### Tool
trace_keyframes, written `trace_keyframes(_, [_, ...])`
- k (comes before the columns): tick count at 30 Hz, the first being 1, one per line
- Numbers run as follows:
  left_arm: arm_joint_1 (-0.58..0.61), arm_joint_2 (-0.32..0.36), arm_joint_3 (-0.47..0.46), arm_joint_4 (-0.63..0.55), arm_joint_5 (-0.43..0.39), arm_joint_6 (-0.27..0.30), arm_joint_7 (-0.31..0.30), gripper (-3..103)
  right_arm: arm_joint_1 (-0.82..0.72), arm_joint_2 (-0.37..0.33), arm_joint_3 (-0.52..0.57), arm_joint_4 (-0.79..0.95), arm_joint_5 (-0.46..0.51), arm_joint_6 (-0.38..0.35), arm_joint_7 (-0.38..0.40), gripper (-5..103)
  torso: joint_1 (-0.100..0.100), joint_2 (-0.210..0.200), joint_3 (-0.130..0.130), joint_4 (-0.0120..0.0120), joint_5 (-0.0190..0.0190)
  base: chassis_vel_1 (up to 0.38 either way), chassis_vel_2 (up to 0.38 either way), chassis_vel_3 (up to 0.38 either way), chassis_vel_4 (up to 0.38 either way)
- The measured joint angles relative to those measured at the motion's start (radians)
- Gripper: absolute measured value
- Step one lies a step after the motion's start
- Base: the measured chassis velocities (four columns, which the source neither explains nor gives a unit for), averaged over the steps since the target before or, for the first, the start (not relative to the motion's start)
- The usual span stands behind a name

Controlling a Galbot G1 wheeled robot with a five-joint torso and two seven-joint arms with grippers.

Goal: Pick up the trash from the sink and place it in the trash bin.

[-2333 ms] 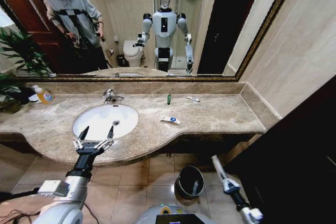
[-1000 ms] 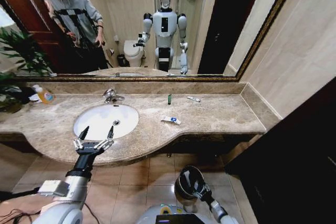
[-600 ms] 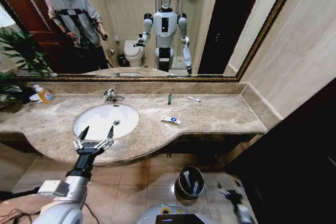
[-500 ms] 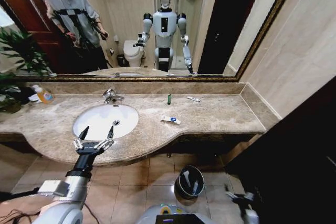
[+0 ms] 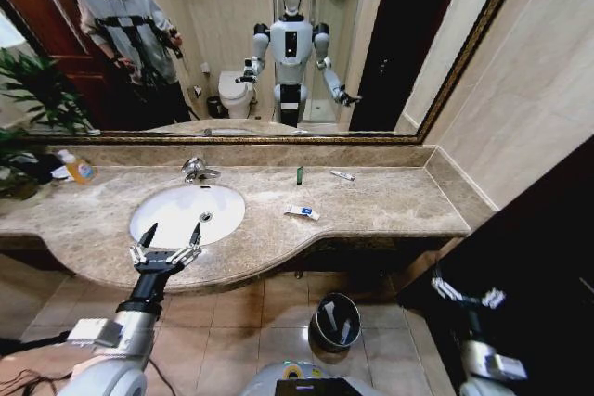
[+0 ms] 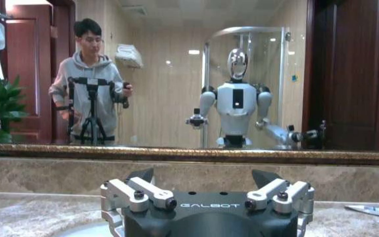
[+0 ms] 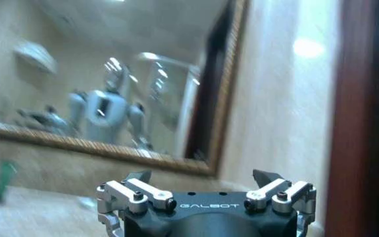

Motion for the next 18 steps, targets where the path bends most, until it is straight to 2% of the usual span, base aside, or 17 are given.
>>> trace_keyframes(1, [0.0,0.0,0.0,0.0,0.0,0.0,0.0,100,0.021,-0.025,-0.016,0.035,0.018,-0.047,-0.027,100,0.0,0.0,0.0,0.0,-0.0002,0.0,0.0,0.0,0.0])
trace_keyframes(2, [0.0,0.0,0.0,0.0,0.0,0.0,0.0,100,0.021,-0.025,-0.016,0.035,0.018,-0.047,-0.027,100,0.0,0.0,0.0,0.0,-0.0002,0.0,0.0,0.0,0.0])
trace_keyframes(3, [0.0,0.0,0.0,0.0,0.0,0.0,0.0,100,0.042,-0.048,-0.029,0.047,0.034,-0.081,-0.052,100,0.0,0.0,0.0,0.0001,-0.0002,0.0,0.0,0.0,0.0])
trace_keyframes(6, [0.0,0.0,0.0,0.0,0.0,0.0,0.0,100,0.165,-0.173,-0.093,0.038,0.077,-0.193,-0.175,100,0.0,0.0,0.0,0.0007,0.0004,0.0,0.0,0.0,0.0])
trace_keyframes(7, [0.0,0.0,0.0,0.0,0.0,0.0,0.0,100,0.165,-0.173,-0.093,0.038,0.077,-0.193,-0.175,100,0.0,0.0,0.0,0.0007,0.0004,0.0,0.0,0.0,0.0])
trace_keyframes(9, [0.0,0.0,0.0,0.0,0.0,0.0,0.0,100,0.232,-0.25,-0.137,0.008,0.121,-0.238,-0.255,100,0.0,0.0,0.0,0.0006,0.0004,0.0,0.0,0.0,0.0])
trace_keyframes(10, [0.0,0.0,0.0,0.0,0.0,0.0,0.0,100,0.246,-0.269,-0.151,-0.002,0.132,-0.247,-0.27,100,0.0,0.0,0.0,0.0005,0.0002,0.0,0.0,0.0,0.0])
trace_keyframes(11, [0.0,0.0,0.0,0.0,0.0,0.0,0.0,100,0.246,-0.269,-0.151,-0.002,0.132,-0.247,-0.27,100,0.0,0.0,0.0,0.0005,0.0002,0.0,0.0,0.0,0.0])
trace_keyframes(13, [0.0,0.0,0.0,0.0,0.0,0.0,0.0,100,0.3,-0.348,-0.212,-0.045,0.18,-0.276,-0.312,100,0.0,0.0,0.0,0.0004,0.0003,0.0,0.0,0.0,0.0])
trace_keyframes(16, [0.0,0.0,0.0,0.0,0.0,0.0,0.0,100,0.327,-0.389,-0.247,-0.066,0.205,-0.299,-0.325,100,0.0,0.0,0.0,0.0003,0.0001,0.0,0.0,0.0,0.0])
trace_keyframes(18, [0.0,0.0,0.0,0.0,0.0,0.0,0.0,100,0.388,-0.456,-0.327,-0.107,0.251,-0.328,-0.345,100,0.0,0.0,0.0,0.0003,0.0001,0.0,0.0,0.0,0.0])
